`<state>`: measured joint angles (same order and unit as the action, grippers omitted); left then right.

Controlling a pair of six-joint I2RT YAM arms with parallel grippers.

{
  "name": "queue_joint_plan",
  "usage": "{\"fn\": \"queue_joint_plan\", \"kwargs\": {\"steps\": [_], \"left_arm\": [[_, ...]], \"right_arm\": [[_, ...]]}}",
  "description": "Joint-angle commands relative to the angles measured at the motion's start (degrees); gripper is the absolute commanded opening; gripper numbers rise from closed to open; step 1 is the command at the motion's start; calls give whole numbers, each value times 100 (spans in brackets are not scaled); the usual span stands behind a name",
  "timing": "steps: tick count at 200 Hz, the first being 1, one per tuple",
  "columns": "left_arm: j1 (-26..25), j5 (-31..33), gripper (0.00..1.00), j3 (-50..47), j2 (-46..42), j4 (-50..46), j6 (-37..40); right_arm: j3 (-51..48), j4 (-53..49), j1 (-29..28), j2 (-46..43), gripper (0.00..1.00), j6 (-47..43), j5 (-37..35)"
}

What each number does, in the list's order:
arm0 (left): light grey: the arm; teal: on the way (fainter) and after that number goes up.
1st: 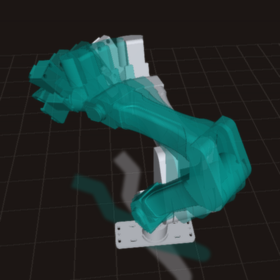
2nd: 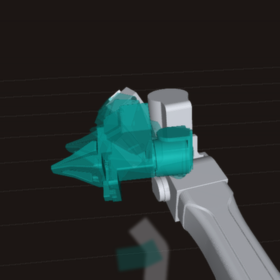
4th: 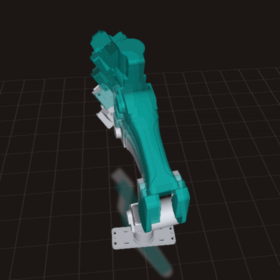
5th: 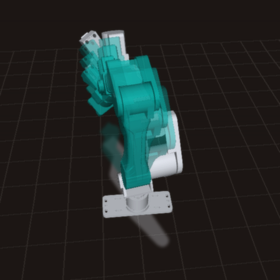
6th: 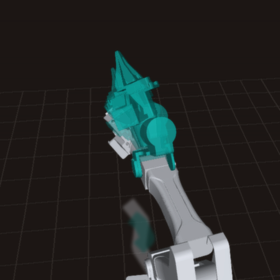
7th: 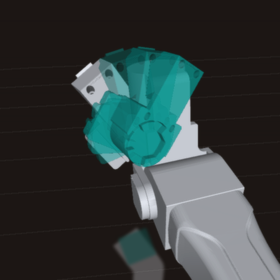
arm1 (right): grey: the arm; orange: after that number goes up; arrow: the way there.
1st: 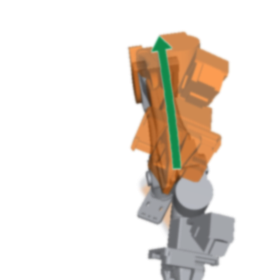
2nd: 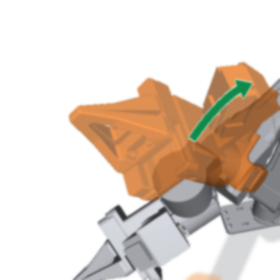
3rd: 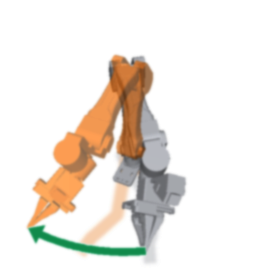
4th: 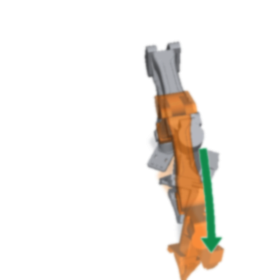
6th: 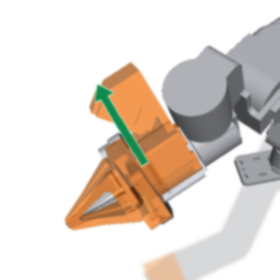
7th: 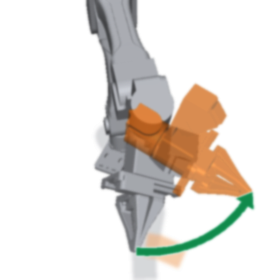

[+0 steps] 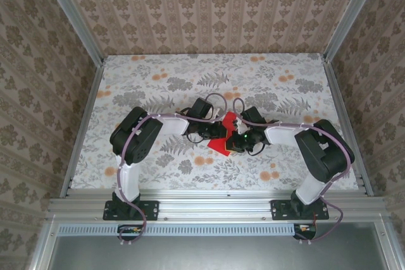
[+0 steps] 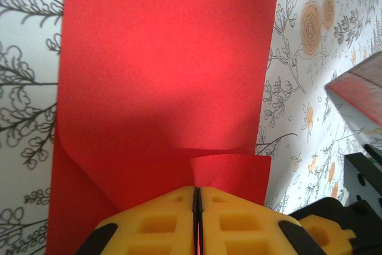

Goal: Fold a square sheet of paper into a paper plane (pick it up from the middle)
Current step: Fold the triangle a second time at the center of the table.

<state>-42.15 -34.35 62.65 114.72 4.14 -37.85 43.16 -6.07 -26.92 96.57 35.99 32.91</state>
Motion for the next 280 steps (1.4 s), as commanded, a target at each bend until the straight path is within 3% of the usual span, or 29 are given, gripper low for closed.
{"fn": "queue_joint_plan", "kwargs": {"steps": [1, 122, 280], "left_arm": [[59, 113, 11, -103, 261, -333, 80], [206, 349, 11, 471, 519, -449, 67], [464, 945, 12, 1722, 921, -1769, 925]], "right_arm": [[-62, 40, -43, 217, 8, -106, -152], [-492, -629, -93, 156, 6, -475, -702], [-565, -1046, -156, -4, 5, -619, -944]]}}
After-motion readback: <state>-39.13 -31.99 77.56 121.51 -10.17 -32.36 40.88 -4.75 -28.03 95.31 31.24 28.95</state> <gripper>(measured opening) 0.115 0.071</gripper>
